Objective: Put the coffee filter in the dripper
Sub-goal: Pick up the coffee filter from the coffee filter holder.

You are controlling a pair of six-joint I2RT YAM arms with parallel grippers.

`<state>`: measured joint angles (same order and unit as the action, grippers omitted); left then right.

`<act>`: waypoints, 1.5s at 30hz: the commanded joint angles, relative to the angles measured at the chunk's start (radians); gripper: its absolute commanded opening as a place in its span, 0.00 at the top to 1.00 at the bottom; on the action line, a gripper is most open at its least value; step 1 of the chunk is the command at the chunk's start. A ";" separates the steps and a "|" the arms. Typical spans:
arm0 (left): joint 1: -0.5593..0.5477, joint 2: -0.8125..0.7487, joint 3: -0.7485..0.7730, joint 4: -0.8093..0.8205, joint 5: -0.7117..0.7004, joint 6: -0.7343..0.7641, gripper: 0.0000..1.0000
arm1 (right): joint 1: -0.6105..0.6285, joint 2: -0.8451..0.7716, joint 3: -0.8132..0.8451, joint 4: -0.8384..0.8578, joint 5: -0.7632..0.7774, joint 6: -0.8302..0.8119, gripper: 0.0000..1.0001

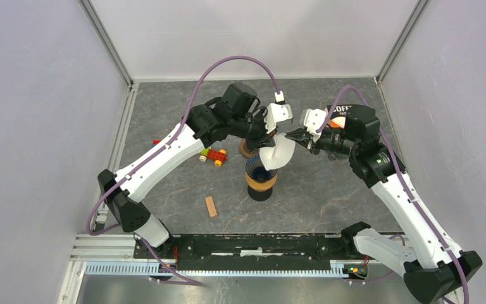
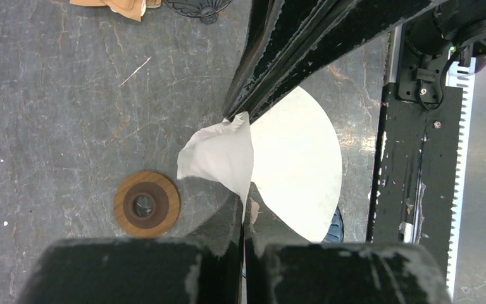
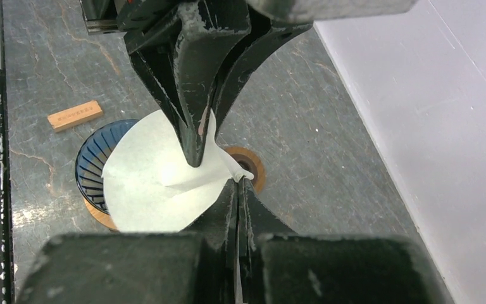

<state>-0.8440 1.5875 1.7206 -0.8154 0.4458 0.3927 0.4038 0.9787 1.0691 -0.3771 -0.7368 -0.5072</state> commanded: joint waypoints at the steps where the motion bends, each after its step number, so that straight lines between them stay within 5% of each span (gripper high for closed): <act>1: -0.003 -0.052 -0.021 0.074 -0.031 0.021 0.98 | -0.002 -0.024 -0.002 0.005 0.041 -0.019 1.00; 18: -0.008 -0.070 -0.047 0.110 0.015 0.010 0.98 | -0.002 -0.007 -0.008 0.012 -0.082 -0.010 0.86; 28: -0.016 -0.049 -0.029 0.108 0.027 -0.008 0.98 | -0.002 -0.006 -0.024 0.026 -0.031 -0.007 0.79; 45: -0.015 -0.070 -0.050 0.113 -0.014 0.011 0.98 | -0.002 -0.028 -0.007 0.012 0.047 -0.019 0.92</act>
<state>-0.8543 1.5524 1.6684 -0.7414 0.4244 0.3916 0.4038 0.9657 1.0504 -0.3794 -0.6868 -0.5217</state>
